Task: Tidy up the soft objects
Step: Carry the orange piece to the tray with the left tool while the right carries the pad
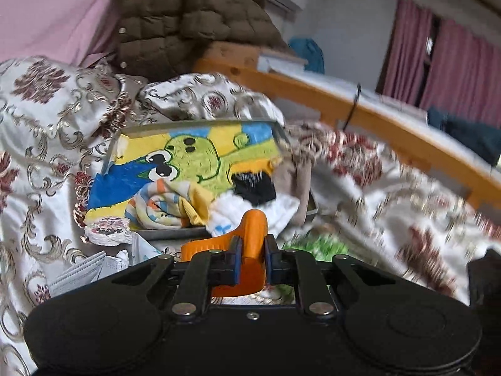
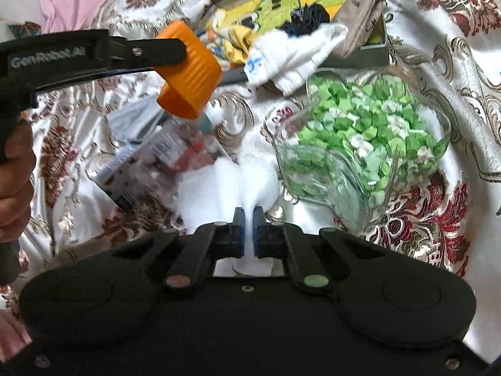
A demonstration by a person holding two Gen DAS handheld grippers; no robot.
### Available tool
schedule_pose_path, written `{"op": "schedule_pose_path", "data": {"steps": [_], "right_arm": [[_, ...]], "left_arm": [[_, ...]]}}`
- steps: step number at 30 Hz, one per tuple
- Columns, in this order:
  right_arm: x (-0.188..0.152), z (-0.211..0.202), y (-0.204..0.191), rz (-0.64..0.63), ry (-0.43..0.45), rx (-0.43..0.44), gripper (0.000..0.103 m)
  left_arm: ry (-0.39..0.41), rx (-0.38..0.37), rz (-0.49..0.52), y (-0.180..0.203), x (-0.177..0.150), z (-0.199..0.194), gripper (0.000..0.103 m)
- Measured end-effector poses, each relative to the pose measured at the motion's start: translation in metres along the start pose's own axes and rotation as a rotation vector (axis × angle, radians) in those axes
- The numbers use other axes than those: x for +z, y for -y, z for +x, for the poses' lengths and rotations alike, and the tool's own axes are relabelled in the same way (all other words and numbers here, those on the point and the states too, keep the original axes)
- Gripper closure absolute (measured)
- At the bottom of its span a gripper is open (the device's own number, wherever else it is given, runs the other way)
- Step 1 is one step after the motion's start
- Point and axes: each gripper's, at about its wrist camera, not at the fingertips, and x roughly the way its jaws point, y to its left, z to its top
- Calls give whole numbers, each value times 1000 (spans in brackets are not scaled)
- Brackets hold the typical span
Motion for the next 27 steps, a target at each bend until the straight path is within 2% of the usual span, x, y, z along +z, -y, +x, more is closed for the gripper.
{"op": "schedule_pose_path", "data": {"steps": [5,16,24,27], "right_arm": [[5,-21,5,16,54,14,103],[19,-69,-5,-79,234,76,103],[45,-100,-4,-88,359,121,103],[67,-109,-1,-112,418,123,103]], "left_arm": [[48,2,-63,-8,4,-16,88],[113,3,-123,-19,8,-25,88],[176,6,-193,-33,17,-26,88],[193,11,-202,-36,24,-20,88]]}}
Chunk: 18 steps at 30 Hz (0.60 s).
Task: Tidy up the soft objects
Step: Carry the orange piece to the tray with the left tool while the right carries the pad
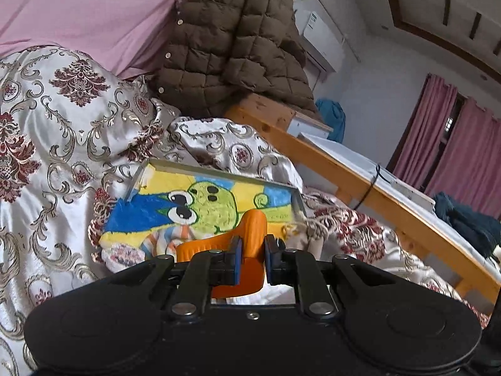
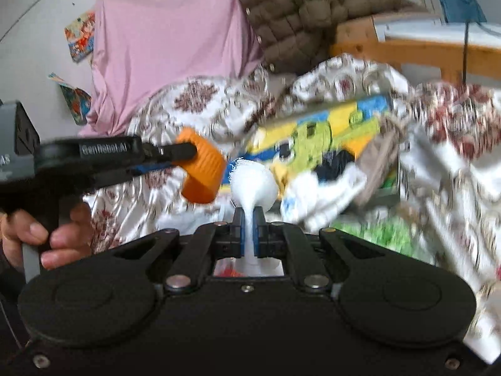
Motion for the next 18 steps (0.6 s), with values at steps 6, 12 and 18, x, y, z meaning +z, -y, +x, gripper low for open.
{"op": "schedule_pose_path", "data": {"steps": [6,12,18], "right_arm": [[55,24,23,39,120,-16,103],[100,60,47,73,177,-49,103],[113,107,64,108,141,-97,103]], "left_arm": [[50,-13,-8,-2,17,25,88],[62,-20,-40,-9,24,63,88],[72,-35,-119,-32,18,96,88]]}}
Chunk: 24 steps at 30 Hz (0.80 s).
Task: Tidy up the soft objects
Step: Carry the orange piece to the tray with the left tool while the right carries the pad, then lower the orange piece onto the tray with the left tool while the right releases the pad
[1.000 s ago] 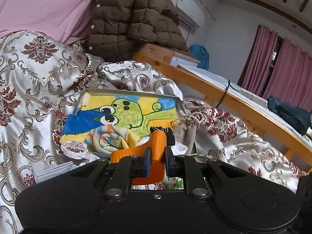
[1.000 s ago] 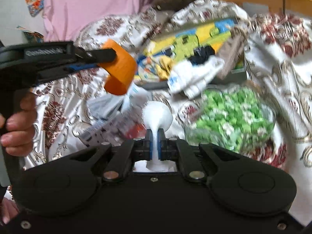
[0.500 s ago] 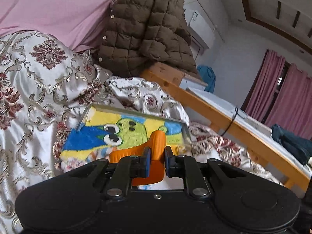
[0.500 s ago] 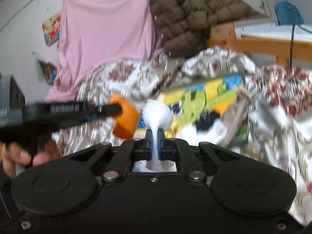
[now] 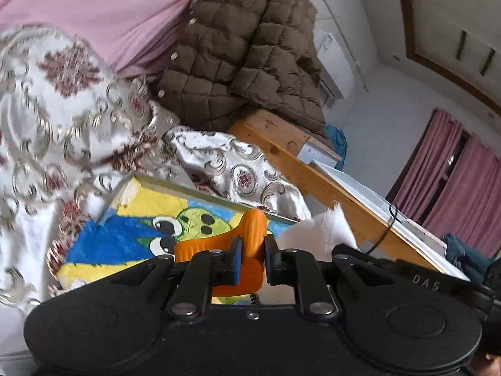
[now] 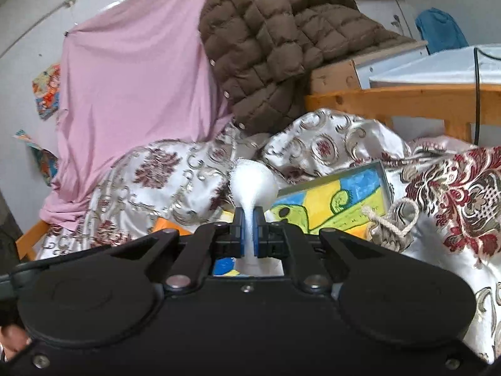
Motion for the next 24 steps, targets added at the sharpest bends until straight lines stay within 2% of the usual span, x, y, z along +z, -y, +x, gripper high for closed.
{"op": "schedule_pose_path", "data": {"steps": [5,10,17,21,24], "right_arm": [[-15,35,4,14,-101,-72,103],[-30,51,12,32,-201,-121,102],[-52,64,28,92,-267,-147,100],[-62,65,35,139,-283,-149,98],[-65,69,43,163,-288,-152,93]], "left_arm": [[-57,22,-61,-26,-16,25,88],[-122,27,-58,-35,-25,40,88],[-225,106,-51,-45,-41,63,87],[-245,104,-20,-44,-48,70,84],[-254,105,-6,-39,-47,71,80]]}}
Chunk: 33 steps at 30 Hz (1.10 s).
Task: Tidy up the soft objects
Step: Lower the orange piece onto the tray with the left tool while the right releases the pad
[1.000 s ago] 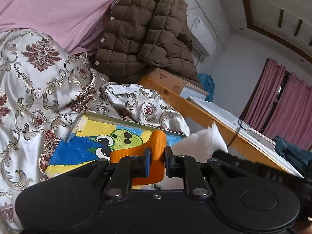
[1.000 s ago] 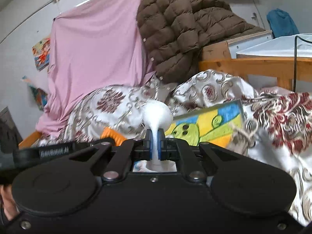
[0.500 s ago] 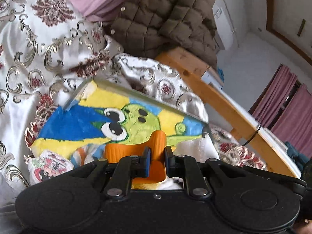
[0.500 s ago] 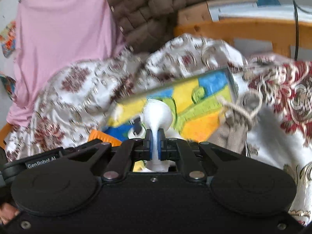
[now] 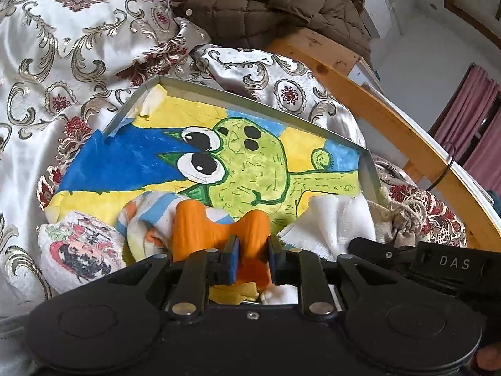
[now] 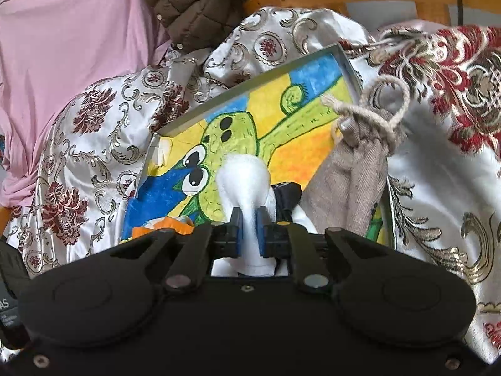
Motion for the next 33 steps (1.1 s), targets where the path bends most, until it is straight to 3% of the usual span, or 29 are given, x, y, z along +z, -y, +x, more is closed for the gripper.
{"op": "schedule_pose_path", "data": {"steps": [4,9,13,19,28,33], "right_arm": [[-3,0,2,21,5,29,79],[-3,-8,1,38,30,72,70],[0,-23,1,41,57,95,61],[10,-46,3,50,114,111,45],[19,-100,13,40,226,185,3],[20,-131,12,20,261,235,1]], "left_arm": [[-13,-11,-21,3,1,-1,72],[0,-6,-11,9,2,-5,67],[13,-21,-22,11,4,-13,53],[33,6,-15,21,4,-27,42],[151,57,51,51,7,-76,25],[225,86,73,67,5,-111,15]]}}
